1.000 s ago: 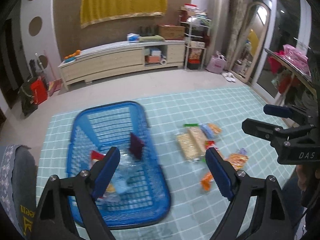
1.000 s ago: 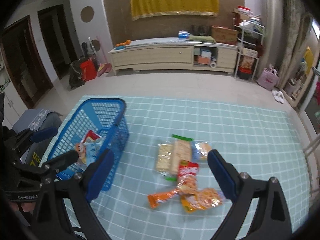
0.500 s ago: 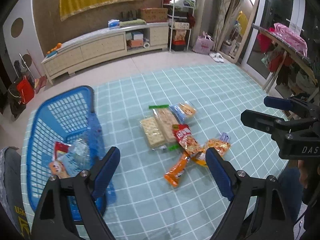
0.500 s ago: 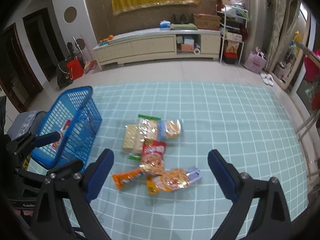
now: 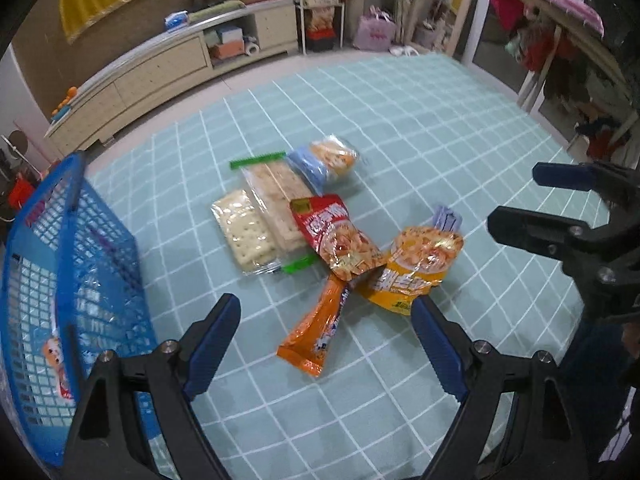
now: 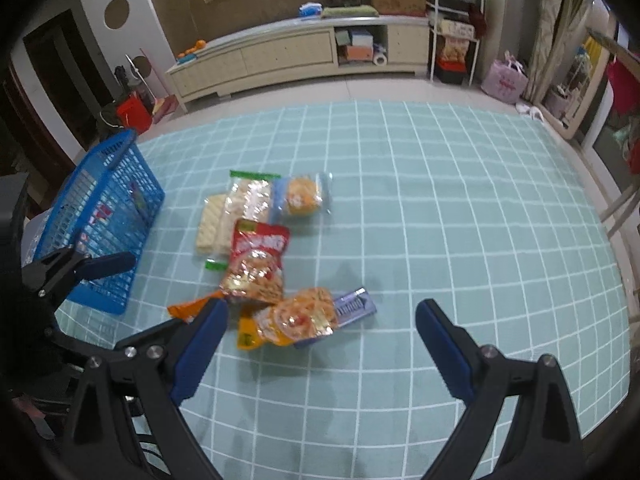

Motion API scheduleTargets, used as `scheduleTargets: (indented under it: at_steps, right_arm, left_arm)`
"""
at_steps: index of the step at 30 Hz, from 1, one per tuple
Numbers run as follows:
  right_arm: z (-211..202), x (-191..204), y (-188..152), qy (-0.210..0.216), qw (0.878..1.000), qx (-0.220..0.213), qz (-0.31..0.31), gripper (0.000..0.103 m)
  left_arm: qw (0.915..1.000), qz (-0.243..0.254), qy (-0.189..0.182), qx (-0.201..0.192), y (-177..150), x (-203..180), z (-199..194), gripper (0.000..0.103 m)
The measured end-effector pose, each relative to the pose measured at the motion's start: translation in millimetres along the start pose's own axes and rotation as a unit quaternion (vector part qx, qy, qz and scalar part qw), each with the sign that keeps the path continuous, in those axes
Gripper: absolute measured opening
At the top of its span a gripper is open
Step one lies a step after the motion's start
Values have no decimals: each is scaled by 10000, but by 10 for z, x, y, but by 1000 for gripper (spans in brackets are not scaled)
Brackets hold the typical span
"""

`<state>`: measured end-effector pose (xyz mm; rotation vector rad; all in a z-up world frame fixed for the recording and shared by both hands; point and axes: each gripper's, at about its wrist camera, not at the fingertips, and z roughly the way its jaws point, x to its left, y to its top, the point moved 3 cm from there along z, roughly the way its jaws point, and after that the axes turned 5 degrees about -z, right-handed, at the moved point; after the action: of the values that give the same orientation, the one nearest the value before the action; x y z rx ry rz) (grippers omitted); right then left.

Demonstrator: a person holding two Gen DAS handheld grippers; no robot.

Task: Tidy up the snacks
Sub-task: 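Move both grippers back over the snack pile, then grasp the orange stick snack with left while right grasps the red pouch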

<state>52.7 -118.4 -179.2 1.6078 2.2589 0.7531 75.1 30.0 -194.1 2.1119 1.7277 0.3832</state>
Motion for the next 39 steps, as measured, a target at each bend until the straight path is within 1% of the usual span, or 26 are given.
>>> scheduleTargets:
  at_steps: [3, 5, 6, 9, 11, 12, 13, 15, 16, 17, 18, 19, 20, 23, 28, 32, 34, 39]
  right_arm:
    - [63, -61, -28, 2, 10000, 82, 56, 97]
    - [113, -89, -37, 3, 9999, 125, 84, 97]
    - [133, -105, -43, 2, 9998, 144, 98, 97]
    - [189, -152, -53, 6, 9997, 199, 148, 97]
    - [219, -172, -50, 3, 9996, 225, 167, 97]
    - [227, -181, -47, 3, 9996, 232, 174, 97]
    - [237, -193, -45, 3, 9995, 243, 183, 97]
    - [259, -209, -42, 6, 9995, 270, 187, 97]
    - [263, -209, -42, 9, 9995, 281, 176, 97]
    - [268, -208, -41, 7, 9994, 293, 157, 97]
    - [271, -203, -41, 5, 9994, 307, 139, 97]
    - [276, -200, -41, 10, 9994, 316, 134, 97]
    - [276, -198, -40, 13, 9994, 325, 138, 97]
    - [272, -182, -20, 21, 9993, 340, 142, 97]
    - [259, -170, 40, 30, 9993, 333, 192, 97]
    - [234, -108, 92, 49, 9993, 326, 176, 97]
    - [239, -68, 122, 82, 9993, 319, 173, 97]
    - [350, 29, 186, 405, 9975, 467, 353, 97]
  left_arm:
    - [9998, 64, 42, 161, 6, -24, 140, 84]
    - [9996, 103, 60, 254, 13, -27, 230, 79]
    - [9994, 138, 81, 295, 21, -34, 277, 78]
    - [9980, 271, 237, 521, 16, -50, 437, 76]
    - [9970, 309, 335, 627, 4, -52, 517, 72]
    - [9967, 312, 326, 672, -3, -54, 553, 71]
    - [9965, 306, 290, 719, -11, -55, 589, 69]
    - [9962, 281, 257, 789, -33, -59, 662, 61]
    - [9961, 246, 249, 805, -45, -50, 689, 54]
    - [9962, 193, 220, 826, -60, -40, 708, 45]
    - [9961, 157, 187, 846, -71, -59, 726, 40]
    - [9961, 111, 134, 868, -82, -42, 741, 32]
    - [9961, 58, 93, 881, -98, -37, 740, 26]
    - [9967, -16, 17, 810, -174, -17, 696, 17]
    - [9978, -192, -169, 607, -220, 52, 458, 14]
    - [9989, -222, -130, 388, -248, 77, 230, 14]
    - [9990, -331, -96, 285, -268, 134, 106, 14]
    - [9990, -453, -46, 48, -260, 234, -134, 14]
